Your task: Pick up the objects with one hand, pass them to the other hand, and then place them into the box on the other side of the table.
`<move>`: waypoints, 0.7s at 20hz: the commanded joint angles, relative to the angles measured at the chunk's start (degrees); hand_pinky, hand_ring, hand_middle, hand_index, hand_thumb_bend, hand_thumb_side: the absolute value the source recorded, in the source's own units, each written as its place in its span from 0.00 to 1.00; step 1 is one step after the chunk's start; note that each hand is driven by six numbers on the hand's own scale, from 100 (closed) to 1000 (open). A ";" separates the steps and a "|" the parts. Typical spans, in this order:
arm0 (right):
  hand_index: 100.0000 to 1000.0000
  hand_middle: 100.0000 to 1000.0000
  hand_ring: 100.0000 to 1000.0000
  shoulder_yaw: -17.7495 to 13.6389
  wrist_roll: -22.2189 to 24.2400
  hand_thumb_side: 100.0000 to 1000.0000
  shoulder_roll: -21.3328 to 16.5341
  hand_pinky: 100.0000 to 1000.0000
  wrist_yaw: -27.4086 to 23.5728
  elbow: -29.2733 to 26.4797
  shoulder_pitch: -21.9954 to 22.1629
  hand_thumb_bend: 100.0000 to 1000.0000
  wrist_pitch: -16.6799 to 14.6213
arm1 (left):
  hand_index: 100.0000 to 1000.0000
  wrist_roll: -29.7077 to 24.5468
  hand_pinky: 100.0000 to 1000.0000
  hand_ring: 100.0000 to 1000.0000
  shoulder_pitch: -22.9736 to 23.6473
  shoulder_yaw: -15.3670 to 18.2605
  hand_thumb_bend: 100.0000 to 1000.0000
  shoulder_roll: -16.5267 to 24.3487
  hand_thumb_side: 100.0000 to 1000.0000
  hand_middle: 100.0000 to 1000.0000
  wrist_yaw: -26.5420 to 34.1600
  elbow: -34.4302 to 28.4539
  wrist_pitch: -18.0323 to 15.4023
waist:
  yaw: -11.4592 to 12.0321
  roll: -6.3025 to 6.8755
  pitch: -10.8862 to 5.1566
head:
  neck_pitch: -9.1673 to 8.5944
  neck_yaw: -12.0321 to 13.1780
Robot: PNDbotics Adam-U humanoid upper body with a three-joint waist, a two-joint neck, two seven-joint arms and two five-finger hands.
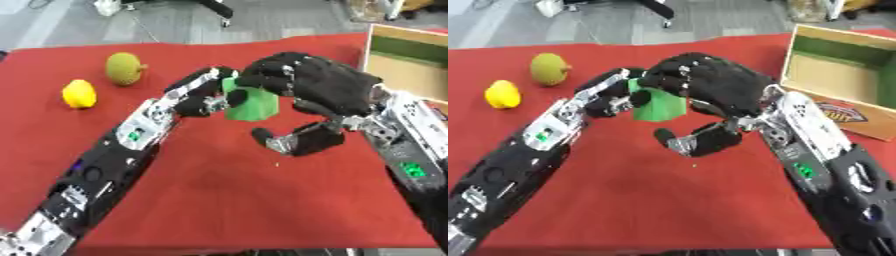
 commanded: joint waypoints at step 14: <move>0.91 0.17 0.72 0.73 -5.77 0.00 0.33 0.77 2.48 0.88 -0.19 0.12 1.26 | 0.53 -2.27 0.77 0.54 -2.85 -0.58 0.00 0.12 0.63 0.44 7.26 -7.49 9.36 | 0.08 -0.86 0.00 | -0.11 -0.03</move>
